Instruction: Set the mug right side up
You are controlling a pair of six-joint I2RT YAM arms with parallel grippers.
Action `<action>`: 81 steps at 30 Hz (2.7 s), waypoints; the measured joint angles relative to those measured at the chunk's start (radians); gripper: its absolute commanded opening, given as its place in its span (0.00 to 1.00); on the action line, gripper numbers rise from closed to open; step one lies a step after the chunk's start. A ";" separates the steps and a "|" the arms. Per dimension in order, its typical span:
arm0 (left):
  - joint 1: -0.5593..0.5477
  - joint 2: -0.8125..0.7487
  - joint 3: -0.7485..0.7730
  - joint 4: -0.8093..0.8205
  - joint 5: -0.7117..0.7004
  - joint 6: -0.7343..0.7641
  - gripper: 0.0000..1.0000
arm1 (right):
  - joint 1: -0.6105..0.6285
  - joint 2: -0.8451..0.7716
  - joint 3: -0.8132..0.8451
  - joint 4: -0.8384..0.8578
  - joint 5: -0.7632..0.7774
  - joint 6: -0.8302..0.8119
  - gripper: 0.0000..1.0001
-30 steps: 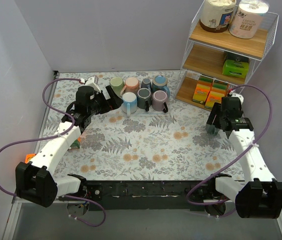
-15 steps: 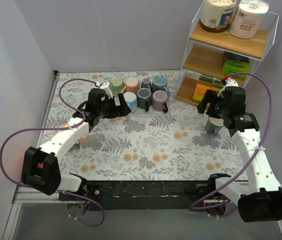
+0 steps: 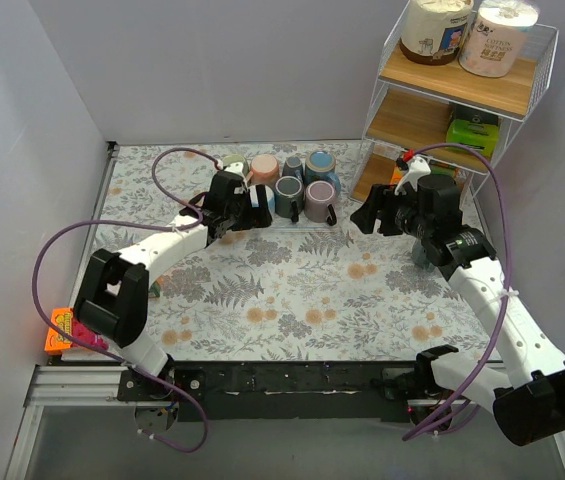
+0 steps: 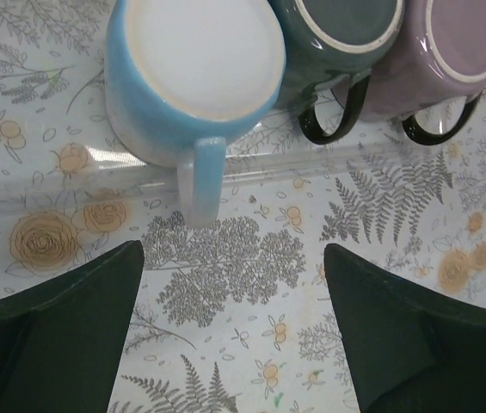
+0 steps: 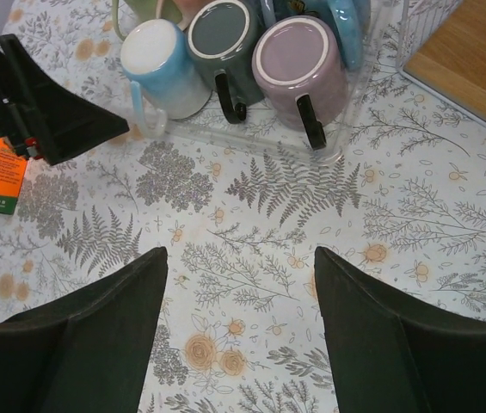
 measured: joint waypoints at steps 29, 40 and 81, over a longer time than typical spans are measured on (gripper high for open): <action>-0.068 0.289 0.223 -0.046 -0.281 0.008 0.00 | 0.006 0.010 -0.018 0.022 0.019 0.003 0.72; -0.068 0.227 0.224 -0.100 -0.225 -0.017 0.00 | 0.006 0.038 -0.040 0.055 -0.076 0.048 0.80; -0.076 -0.332 0.075 0.602 0.394 -0.487 0.00 | 0.170 0.245 -0.091 1.297 -0.420 0.856 0.75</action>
